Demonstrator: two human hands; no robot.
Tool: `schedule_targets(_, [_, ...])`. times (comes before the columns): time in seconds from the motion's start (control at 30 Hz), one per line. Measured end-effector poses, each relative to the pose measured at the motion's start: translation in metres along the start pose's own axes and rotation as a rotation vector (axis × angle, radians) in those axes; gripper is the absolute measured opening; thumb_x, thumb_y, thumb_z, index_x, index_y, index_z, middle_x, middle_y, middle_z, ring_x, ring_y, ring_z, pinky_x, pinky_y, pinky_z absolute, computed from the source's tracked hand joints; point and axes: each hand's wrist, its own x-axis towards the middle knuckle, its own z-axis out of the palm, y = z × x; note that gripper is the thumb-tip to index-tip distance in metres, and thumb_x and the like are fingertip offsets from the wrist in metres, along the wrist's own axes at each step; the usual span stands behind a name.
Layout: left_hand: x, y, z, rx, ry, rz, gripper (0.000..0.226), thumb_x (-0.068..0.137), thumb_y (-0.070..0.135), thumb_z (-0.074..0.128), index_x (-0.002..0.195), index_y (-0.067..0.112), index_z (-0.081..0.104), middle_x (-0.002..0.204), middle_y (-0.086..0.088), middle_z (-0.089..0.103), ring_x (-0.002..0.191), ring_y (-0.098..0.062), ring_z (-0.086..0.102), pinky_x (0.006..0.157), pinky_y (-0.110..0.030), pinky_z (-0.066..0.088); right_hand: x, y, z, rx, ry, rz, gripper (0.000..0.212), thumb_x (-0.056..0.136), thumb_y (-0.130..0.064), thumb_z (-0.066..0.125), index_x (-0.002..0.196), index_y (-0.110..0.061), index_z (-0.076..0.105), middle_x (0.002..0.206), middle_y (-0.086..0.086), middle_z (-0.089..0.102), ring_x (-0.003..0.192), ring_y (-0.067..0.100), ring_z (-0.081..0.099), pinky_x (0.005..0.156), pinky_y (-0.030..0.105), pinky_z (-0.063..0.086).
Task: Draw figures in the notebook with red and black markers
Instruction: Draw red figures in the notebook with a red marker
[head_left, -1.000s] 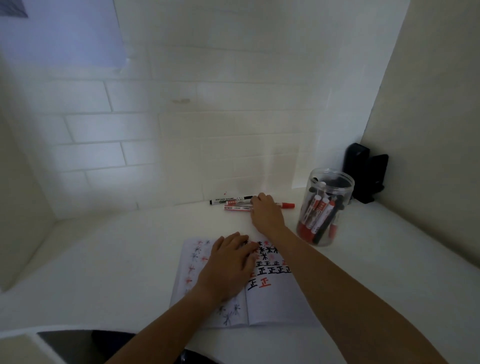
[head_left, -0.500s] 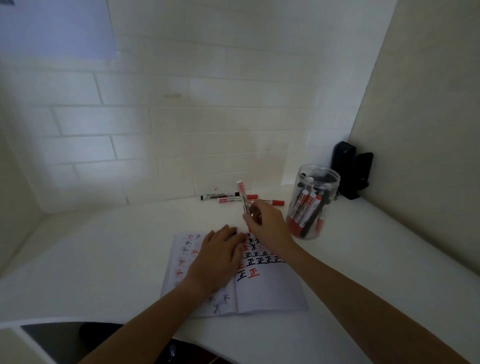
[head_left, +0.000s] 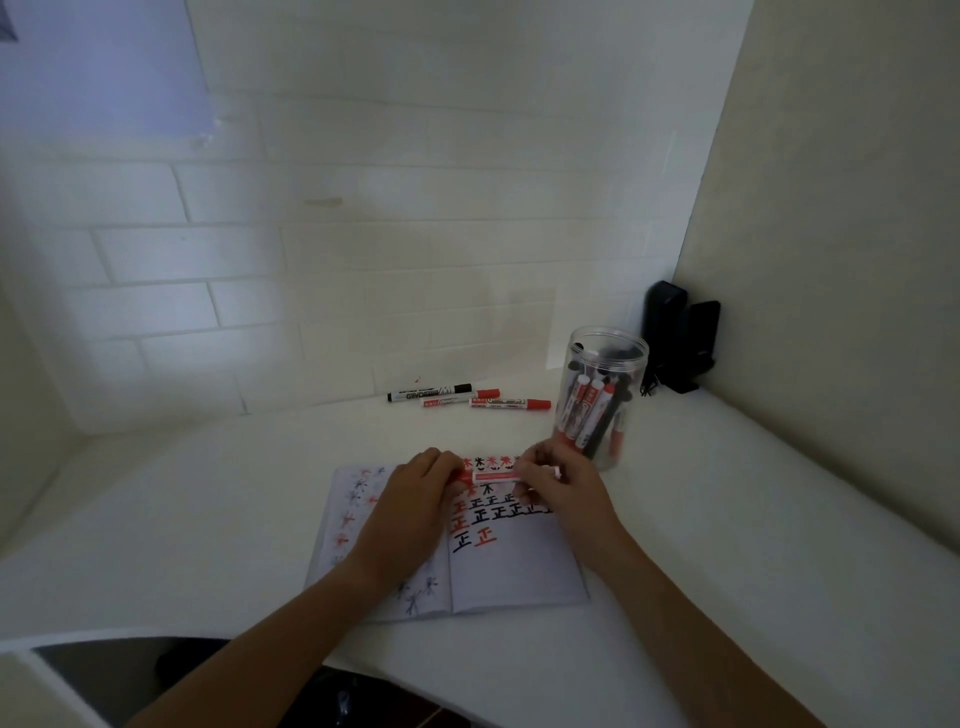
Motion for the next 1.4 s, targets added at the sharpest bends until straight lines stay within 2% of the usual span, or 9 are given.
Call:
schedule_targets(0.1, [0.0, -0.002, 0.001, -0.006, -0.011, 0.012, 0.03, 0.105, 0.045, 0.03, 0.116, 0.028, 0.053, 0.107, 0.012, 0.053, 0.092, -0.006, 0.05, 0.084, -0.023, 0.046, 0.001, 0.009, -0.01, -0.376, -0.065, -0.156, 0.005, 0.094, -0.015, 0.073, 0.094, -0.011, 0.07, 0.086, 0.001, 0.072, 0.081, 0.017, 0.072, 0.08, 0.032, 0.063])
schedule_targets(0.2, [0.001, 0.0, 0.0, 0.02, -0.043, 0.1, 0.038, 0.107, 0.043, 0.029, 0.12, 0.024, 0.058, 0.108, 0.009, 0.054, 0.094, -0.004, 0.047, 0.085, -0.019, 0.041, 0.0, 0.015, -0.004, -0.884, -0.129, -0.383, 0.024, 0.096, -0.044, 0.062, 0.106, -0.023, 0.068, 0.096, -0.008, 0.068, 0.084, 0.007, 0.063, 0.077, 0.024, 0.055])
schedule_targets(0.3, [0.001, 0.0, 0.0, 0.047, -0.066, 0.174, 0.032, 0.107, 0.036, 0.032, 0.116, 0.022, 0.06, 0.106, 0.007, 0.055, 0.091, -0.007, 0.047, 0.081, -0.023, 0.039, -0.007, 0.019, 0.012, -1.057, -0.106, -0.536, 0.032, 0.097, -0.044, 0.049, 0.109, -0.02, 0.067, 0.101, -0.003, 0.068, 0.087, 0.014, 0.061, 0.073, 0.027, 0.052])
schedule_targets(0.47, [0.0, -0.004, 0.003, 0.083, -0.081, 0.205, 0.015, 0.098, 0.014, 0.046, 0.106, 0.018, 0.058, 0.101, 0.004, 0.056, 0.088, -0.015, 0.05, 0.077, -0.032, 0.041, -0.015, 0.028, 0.027, -1.105, -0.067, -0.583, 0.036, 0.101, -0.038, 0.043, 0.116, -0.017, 0.067, 0.099, 0.001, 0.07, 0.08, 0.02, 0.068, 0.062, 0.03, 0.052])
schedule_targets(0.87, [0.0, 0.003, -0.005, 0.078, 0.003, 0.186, 0.022, 0.095, 0.021, 0.036, 0.096, 0.021, 0.058, 0.094, 0.007, 0.054, 0.083, -0.01, 0.046, 0.074, -0.028, 0.037, -0.021, 0.018, 0.022, -1.012, -0.113, -0.455, 0.051, 0.103, -0.057, 0.028, 0.135, -0.032, 0.06, 0.108, -0.003, 0.077, 0.091, 0.019, 0.072, 0.074, 0.036, 0.056])
schedule_targets(1.1, [0.003, -0.009, 0.005, 0.026, 0.109, -0.041, 0.017, 0.102, 0.033, 0.049, 0.108, 0.023, 0.061, 0.102, 0.009, 0.053, 0.088, -0.009, 0.051, 0.082, -0.031, 0.047, -0.015, 0.019, 0.015, -0.809, -0.032, -0.243, 0.052, 0.109, -0.027, 0.042, 0.159, -0.031, 0.028, 0.147, 0.0, 0.055, 0.127, 0.014, 0.057, 0.107, 0.029, 0.047])
schedule_targets(1.17, [0.004, -0.016, 0.01, 0.039, 0.105, -0.083, 0.014, 0.101, 0.03, 0.057, 0.106, 0.021, 0.066, 0.102, 0.008, 0.054, 0.088, -0.01, 0.053, 0.081, -0.035, 0.051, -0.014, 0.016, 0.014, -0.762, -0.034, -0.274, 0.053, 0.108, -0.018, 0.041, 0.156, -0.037, 0.03, 0.142, -0.001, 0.055, 0.123, 0.011, 0.057, 0.104, 0.023, 0.046])
schedule_targets(1.27, [0.007, -0.021, 0.012, 0.043, 0.096, -0.114, 0.015, 0.098, 0.03, 0.062, 0.105, 0.019, 0.07, 0.104, 0.005, 0.058, 0.09, -0.01, 0.055, 0.082, -0.033, 0.052, -0.013, 0.014, 0.011, -0.731, -0.014, -0.347, 0.034, 0.107, -0.011, 0.044, 0.133, -0.029, 0.057, 0.117, -0.003, 0.059, 0.098, 0.003, 0.059, 0.085, 0.011, 0.044])
schedule_targets(1.4, [0.019, -0.027, 0.008, 0.05, 0.055, -0.162, 0.014, 0.095, 0.029, 0.066, 0.104, 0.02, 0.071, 0.1, 0.003, 0.06, 0.091, -0.014, 0.057, 0.081, -0.033, 0.05, -0.007, 0.023, 0.005, -0.628, 0.009, -0.304, 0.027, 0.103, -0.004, 0.051, 0.109, -0.023, 0.07, 0.103, -0.01, 0.061, 0.08, -0.002, 0.061, 0.077, 0.019, 0.052])
